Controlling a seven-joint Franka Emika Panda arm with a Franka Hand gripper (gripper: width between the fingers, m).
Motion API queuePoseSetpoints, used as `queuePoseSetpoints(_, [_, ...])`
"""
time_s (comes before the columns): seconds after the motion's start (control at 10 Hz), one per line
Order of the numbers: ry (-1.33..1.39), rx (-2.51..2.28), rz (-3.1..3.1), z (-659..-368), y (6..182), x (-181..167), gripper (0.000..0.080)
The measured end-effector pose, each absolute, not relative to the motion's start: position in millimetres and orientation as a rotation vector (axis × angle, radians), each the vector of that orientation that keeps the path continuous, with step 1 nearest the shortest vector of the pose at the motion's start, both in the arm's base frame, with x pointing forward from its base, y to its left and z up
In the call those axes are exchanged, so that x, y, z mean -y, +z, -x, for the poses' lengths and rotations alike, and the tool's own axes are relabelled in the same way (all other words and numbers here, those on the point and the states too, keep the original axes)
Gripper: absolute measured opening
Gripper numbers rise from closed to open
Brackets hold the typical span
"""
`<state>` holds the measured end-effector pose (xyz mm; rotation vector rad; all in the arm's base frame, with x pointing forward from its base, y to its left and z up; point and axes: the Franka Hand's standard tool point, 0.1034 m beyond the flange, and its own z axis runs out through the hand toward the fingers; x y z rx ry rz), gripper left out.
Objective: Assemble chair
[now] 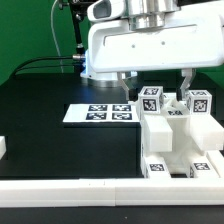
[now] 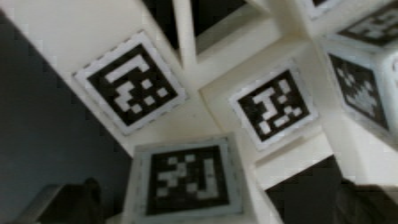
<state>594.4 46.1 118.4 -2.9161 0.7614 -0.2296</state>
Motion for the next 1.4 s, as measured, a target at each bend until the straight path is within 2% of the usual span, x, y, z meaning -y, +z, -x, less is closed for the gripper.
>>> queuePoseSetpoints(0.1, [-0.228, -0.782, 2.91, -594.3, 118.4, -46.3, 0.0523])
queuePoseSetpoints(0.2, [-0.227, -0.803, 2.903, -594.3, 118.4, -46.3, 0.0523])
queuePoseSetpoints(0.4, [-0.217, -0.917, 2.862, -594.0, 118.0, -46.5, 0.0277])
queuePoseSetpoints(1.4, [-0.096, -2.089, 2.092, -592.2, 116.0, -44.8, 0.0279])
